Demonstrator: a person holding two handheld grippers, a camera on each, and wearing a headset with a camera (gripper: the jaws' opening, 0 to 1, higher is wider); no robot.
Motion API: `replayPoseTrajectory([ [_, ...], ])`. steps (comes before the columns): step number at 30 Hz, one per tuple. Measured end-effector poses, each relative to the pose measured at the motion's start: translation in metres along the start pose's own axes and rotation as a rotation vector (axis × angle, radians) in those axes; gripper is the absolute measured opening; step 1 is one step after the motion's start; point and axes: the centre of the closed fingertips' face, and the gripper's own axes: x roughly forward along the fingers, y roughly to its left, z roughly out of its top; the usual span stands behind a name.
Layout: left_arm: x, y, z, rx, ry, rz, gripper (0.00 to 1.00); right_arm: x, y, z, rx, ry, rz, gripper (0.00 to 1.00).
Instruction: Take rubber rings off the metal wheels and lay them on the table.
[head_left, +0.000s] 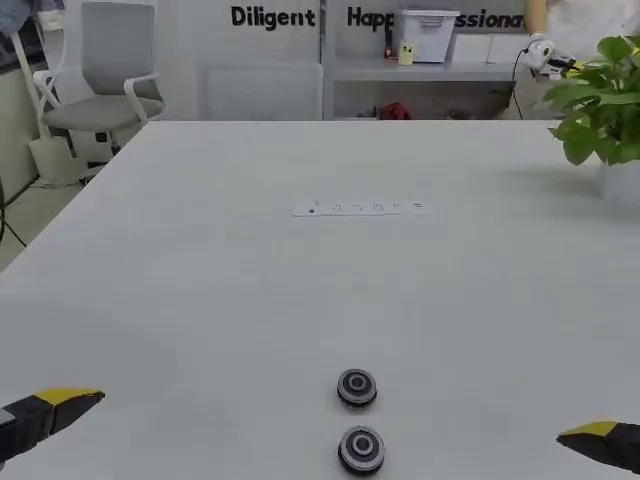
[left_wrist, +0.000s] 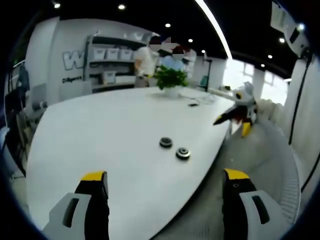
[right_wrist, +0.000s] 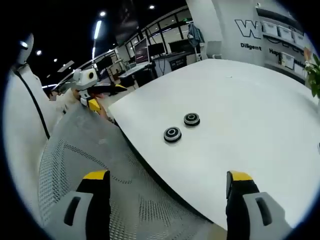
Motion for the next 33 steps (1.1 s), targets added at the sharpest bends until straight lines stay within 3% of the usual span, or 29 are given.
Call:
replayPoseTrajectory([
  [22, -0.001, -0.002, 0.005, 0.031, 0.005, 0.003, 0.96, -0.003, -0.006, 0.005, -0.008, -0.017, -0.012, 0.90],
  [33, 0.000, -0.005, 0.017, 0.050, -0.002, -0.004, 0.95, -0.011, -0.005, 0.033, -0.035, -0.096, -0.003, 0.86],
])
